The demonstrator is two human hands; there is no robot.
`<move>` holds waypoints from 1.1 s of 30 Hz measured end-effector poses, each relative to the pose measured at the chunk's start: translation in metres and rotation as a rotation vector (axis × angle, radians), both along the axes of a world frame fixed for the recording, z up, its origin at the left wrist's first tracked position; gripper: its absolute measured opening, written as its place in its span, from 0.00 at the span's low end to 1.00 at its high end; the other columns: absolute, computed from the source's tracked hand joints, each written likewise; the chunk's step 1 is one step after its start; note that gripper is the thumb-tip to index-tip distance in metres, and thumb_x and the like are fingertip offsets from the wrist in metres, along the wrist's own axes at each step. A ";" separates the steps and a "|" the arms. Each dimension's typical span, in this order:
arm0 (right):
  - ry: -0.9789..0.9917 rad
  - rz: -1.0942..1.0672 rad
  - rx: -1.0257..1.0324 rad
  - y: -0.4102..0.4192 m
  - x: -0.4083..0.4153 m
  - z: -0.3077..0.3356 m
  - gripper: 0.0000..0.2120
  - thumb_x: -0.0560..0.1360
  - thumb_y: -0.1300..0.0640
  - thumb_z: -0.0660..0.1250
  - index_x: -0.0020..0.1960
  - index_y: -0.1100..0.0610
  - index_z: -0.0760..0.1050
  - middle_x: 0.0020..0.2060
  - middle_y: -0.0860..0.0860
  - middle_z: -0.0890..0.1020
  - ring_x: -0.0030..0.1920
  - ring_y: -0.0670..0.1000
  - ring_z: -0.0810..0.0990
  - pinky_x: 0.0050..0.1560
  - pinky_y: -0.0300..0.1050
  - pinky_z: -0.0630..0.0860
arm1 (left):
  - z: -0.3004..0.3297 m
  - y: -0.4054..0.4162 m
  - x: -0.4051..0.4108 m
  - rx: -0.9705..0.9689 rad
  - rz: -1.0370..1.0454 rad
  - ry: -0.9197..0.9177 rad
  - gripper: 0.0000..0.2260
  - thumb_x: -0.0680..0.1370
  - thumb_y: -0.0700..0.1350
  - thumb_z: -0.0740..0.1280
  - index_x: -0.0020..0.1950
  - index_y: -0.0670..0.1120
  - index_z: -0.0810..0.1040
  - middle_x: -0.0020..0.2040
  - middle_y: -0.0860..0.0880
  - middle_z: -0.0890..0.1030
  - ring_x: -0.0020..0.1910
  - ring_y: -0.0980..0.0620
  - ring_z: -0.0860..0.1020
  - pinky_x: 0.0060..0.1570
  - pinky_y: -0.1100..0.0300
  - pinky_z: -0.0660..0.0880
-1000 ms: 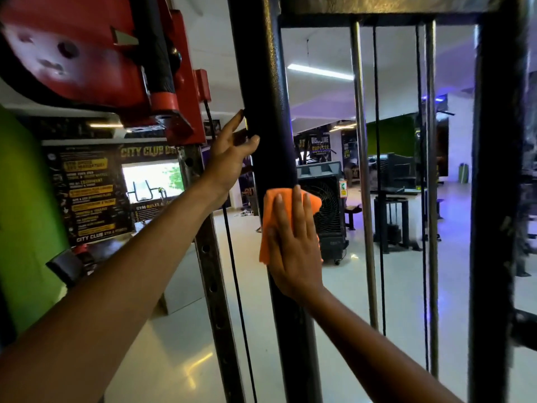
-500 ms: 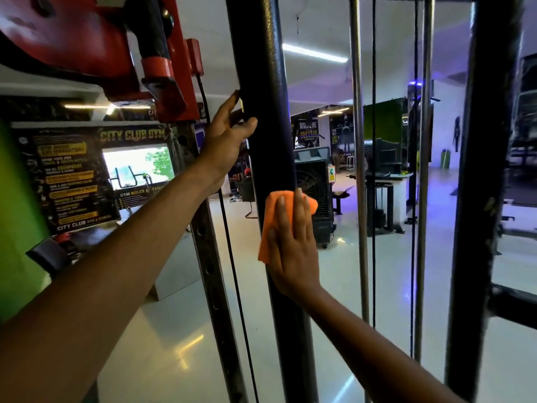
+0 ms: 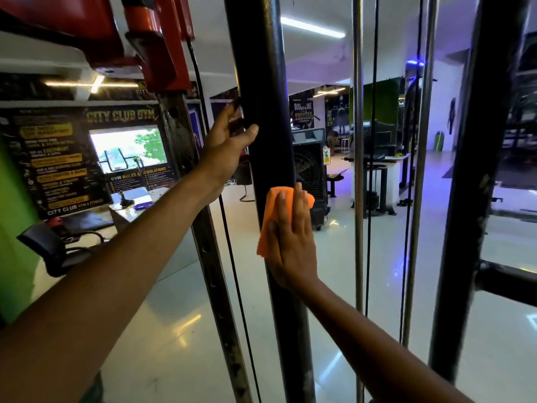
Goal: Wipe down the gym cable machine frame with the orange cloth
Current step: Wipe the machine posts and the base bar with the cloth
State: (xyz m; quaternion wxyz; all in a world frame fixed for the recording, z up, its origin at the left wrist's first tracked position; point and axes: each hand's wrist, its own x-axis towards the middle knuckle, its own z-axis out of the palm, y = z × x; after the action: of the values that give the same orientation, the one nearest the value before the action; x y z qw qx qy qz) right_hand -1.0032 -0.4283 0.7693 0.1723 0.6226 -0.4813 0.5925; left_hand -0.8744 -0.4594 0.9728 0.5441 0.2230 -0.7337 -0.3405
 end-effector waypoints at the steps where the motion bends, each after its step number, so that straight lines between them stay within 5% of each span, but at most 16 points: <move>1: -0.007 0.002 -0.009 -0.002 0.000 0.013 0.33 0.89 0.54 0.60 0.89 0.56 0.50 0.89 0.55 0.43 0.88 0.60 0.42 0.81 0.73 0.62 | -0.003 0.001 0.000 0.008 -0.003 -0.004 0.19 0.86 0.44 0.68 0.70 0.66 0.73 0.68 0.59 0.82 0.69 0.56 0.79 0.73 0.43 0.76; 6: -0.016 0.005 -0.062 -0.011 0.000 0.084 0.32 0.90 0.53 0.59 0.89 0.55 0.49 0.89 0.54 0.43 0.88 0.57 0.41 0.83 0.71 0.59 | -0.008 0.003 0.000 0.012 0.009 0.002 0.20 0.86 0.47 0.68 0.71 0.70 0.71 0.70 0.59 0.80 0.70 0.57 0.78 0.70 0.45 0.78; 13: 0.035 -0.034 0.047 0.008 0.001 -0.052 0.34 0.88 0.56 0.63 0.88 0.58 0.52 0.88 0.57 0.43 0.88 0.62 0.44 0.80 0.74 0.62 | -0.043 0.007 -0.002 0.082 -0.019 0.032 0.18 0.86 0.43 0.68 0.66 0.67 0.75 0.67 0.55 0.82 0.67 0.55 0.81 0.72 0.45 0.77; 20: -0.009 -0.041 -0.036 -0.006 0.006 0.045 0.32 0.90 0.47 0.53 0.88 0.60 0.52 0.88 0.59 0.45 0.88 0.62 0.44 0.83 0.71 0.59 | -0.057 0.013 0.002 0.131 -0.002 -0.011 0.15 0.87 0.46 0.66 0.64 0.69 0.75 0.65 0.61 0.82 0.65 0.57 0.81 0.66 0.52 0.80; 24: 0.063 -0.067 -0.019 -0.001 0.002 -0.009 0.32 0.88 0.54 0.60 0.87 0.62 0.53 0.88 0.62 0.45 0.88 0.64 0.43 0.84 0.70 0.55 | -0.066 0.017 0.001 0.144 0.017 0.007 0.15 0.87 0.45 0.66 0.64 0.67 0.75 0.63 0.61 0.83 0.62 0.60 0.83 0.63 0.57 0.81; 28: 0.045 -0.031 0.138 0.014 -0.003 -0.106 0.38 0.86 0.58 0.67 0.88 0.57 0.50 0.88 0.58 0.42 0.88 0.64 0.44 0.79 0.73 0.63 | -0.089 0.016 -0.002 0.182 0.031 0.005 0.14 0.87 0.46 0.67 0.64 0.66 0.76 0.61 0.62 0.84 0.61 0.63 0.82 0.66 0.54 0.80; 33: -0.019 0.018 0.082 0.008 0.001 -0.044 0.33 0.89 0.49 0.58 0.88 0.59 0.50 0.88 0.58 0.42 0.88 0.61 0.41 0.81 0.73 0.62 | -0.104 0.016 -0.003 0.209 0.019 -0.013 0.17 0.87 0.46 0.65 0.74 0.62 0.72 0.62 0.65 0.82 0.60 0.67 0.81 0.51 0.66 0.80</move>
State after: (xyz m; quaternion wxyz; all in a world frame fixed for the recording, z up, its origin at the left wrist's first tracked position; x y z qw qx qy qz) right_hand -1.0026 -0.4204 0.7255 0.1366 0.6278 -0.5010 0.5798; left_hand -0.8774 -0.4432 0.8687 0.5164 0.2876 -0.6955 -0.4086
